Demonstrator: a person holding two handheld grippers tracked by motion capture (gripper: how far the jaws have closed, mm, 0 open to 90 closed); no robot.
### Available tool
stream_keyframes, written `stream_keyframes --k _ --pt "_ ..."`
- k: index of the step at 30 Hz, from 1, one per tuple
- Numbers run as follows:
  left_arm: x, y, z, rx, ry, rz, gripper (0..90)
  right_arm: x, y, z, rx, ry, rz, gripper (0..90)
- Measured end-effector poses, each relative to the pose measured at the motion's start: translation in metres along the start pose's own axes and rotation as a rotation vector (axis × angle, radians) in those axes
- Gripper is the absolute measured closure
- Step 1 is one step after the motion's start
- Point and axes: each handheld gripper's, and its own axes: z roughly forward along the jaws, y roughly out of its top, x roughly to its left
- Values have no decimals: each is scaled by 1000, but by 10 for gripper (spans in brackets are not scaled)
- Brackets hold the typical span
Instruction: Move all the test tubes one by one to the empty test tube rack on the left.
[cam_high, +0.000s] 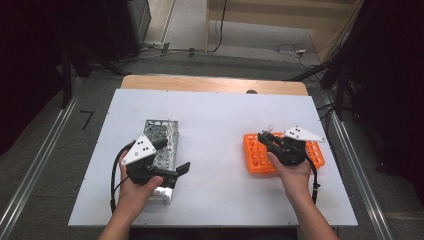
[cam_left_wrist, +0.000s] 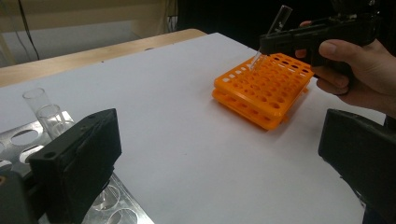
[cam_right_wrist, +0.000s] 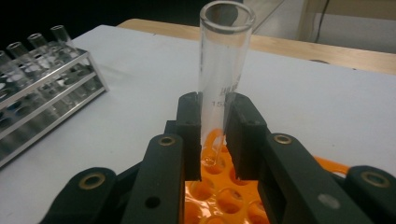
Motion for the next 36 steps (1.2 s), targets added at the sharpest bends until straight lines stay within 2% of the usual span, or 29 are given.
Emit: stream_keyframes --k 10,24,30,33,36 --pt "-7 2 2 10 -29 18 0 29 0 -3 31 146 -71 736" --pt "-16 1 10 34 -81 32 12 73 -5 3 73 309 -146 736" --pt "-22 1 14 45 -94 48 77 87 -8 6 96 377 -169 735" --pt "-27 2 17 56 -84 58 127 94 -9 8 100 399 -185 736" --pt "-31 2 19 60 -97 61 185 101 -10 9 112 416 -203 736"
